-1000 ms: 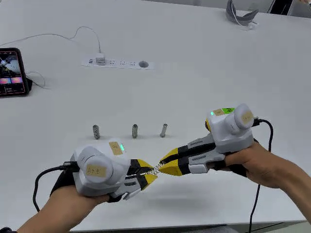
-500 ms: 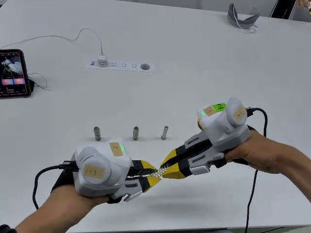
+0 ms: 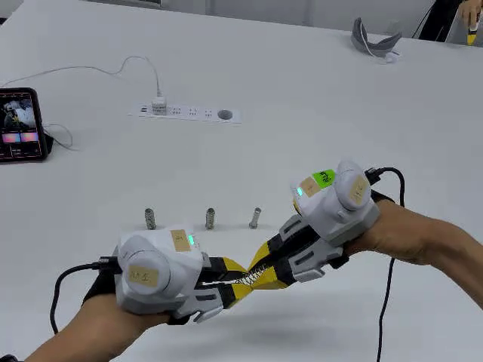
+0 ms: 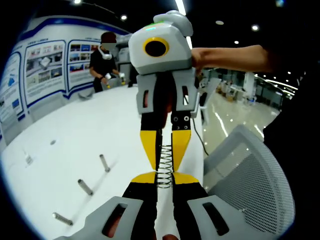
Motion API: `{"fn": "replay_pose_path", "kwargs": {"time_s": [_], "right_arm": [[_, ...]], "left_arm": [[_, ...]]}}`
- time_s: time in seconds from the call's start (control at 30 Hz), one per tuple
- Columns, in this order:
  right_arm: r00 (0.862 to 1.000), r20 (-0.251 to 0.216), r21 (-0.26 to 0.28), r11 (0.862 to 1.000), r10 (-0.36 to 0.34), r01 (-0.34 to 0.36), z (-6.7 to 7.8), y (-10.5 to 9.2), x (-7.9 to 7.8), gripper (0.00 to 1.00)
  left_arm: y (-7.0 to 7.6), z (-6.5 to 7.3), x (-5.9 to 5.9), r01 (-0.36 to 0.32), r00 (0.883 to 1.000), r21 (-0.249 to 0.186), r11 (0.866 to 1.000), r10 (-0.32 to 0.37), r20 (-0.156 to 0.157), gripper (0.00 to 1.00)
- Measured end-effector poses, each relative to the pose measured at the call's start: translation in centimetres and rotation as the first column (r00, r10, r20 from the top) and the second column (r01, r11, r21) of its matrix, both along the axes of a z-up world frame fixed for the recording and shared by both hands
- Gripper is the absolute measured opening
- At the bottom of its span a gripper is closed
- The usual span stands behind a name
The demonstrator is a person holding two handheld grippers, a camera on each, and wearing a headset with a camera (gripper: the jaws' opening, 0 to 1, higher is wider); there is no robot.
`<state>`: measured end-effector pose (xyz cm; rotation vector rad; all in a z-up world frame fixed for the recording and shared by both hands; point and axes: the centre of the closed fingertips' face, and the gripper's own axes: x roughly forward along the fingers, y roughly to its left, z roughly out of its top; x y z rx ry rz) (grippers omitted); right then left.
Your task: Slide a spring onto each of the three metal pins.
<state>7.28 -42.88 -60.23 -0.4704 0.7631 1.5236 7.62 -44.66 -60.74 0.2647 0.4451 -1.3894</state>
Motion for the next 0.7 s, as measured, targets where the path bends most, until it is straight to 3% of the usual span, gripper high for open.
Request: {"fn": "replay_pose_path", "kwargs": {"time_s": [0.13, 0.33, 0.53, 0.7], "right_arm": [[1.000, 0.016, 0.005, 1.000, -0.003, 0.003, -0.07, 0.06, 0.22, 0.12], [1.000, -0.005, 0.044, 0.999, -0.028, 0.028, 0.36, 0.57, 0.22, 0.12], [1.000, 0.000, 0.040, 0.999, -0.024, 0.024, 0.18, 0.73, 0.19, 0.12], [0.998, 0.005, 0.034, 0.998, -0.058, 0.058, -0.16, 0.33, 0.98, 0.12]], "left_arm": [[-0.04, -0.23, 0.20, -0.011, 1.000, -0.010, 1.000, 0.011, -0.008, 0.10], [-0.07, -0.27, 0.05, -0.012, 1.000, -0.025, 1.000, 0.011, -0.023, 0.11], [0.14, -0.32, 0.05, -0.015, 1.000, -0.025, 1.000, 0.014, -0.025, 0.11], [0.67, -0.38, 0.48, -0.037, 0.999, -0.026, 0.999, 0.036, -0.037, 0.18]]}}
